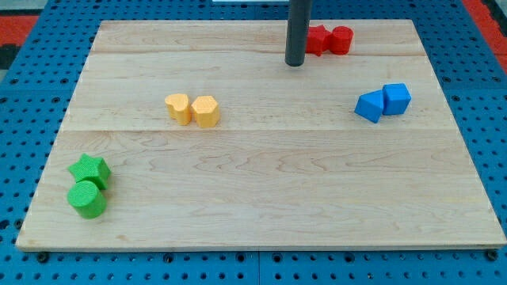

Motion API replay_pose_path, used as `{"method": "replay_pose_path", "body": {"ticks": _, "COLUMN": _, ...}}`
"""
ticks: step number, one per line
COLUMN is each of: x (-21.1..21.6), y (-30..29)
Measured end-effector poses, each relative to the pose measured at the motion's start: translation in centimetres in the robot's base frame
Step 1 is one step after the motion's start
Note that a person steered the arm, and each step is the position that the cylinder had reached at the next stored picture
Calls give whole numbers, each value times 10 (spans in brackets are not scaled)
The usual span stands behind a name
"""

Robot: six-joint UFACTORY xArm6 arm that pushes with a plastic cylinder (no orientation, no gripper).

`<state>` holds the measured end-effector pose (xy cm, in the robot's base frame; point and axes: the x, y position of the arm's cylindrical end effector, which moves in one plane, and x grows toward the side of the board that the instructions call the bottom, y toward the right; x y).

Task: Slide the blue cube along with the blue triangle left a bit

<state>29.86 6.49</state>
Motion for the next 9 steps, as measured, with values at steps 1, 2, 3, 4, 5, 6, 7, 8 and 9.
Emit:
{"method": "replay_pose_path", "body": {"ticks": 1, "x": 0, "y": 2}}
{"method": "replay_pose_path", "body": {"ticks": 2, "x": 0, "y": 56}}
{"method": "replay_pose_path", "body": {"ticks": 3, "x": 0, "y": 63}}
{"method": "replay_pose_path", "body": {"ticks": 4, "x": 9, "y": 136}}
{"method": "replay_pose_path", "body": {"ticks": 5, "x": 43, "y": 147}}
{"method": "replay_pose_path", "body": {"ticks": 6, "x": 60, "y": 150}}
{"method": "replay_pose_path", "body": {"ticks": 7, "x": 66, "y": 153}}
{"method": "replay_pose_path", "body": {"ticks": 8, "x": 68, "y": 158}}
{"method": "replay_pose_path", "body": {"ticks": 9, "x": 73, "y": 165}}
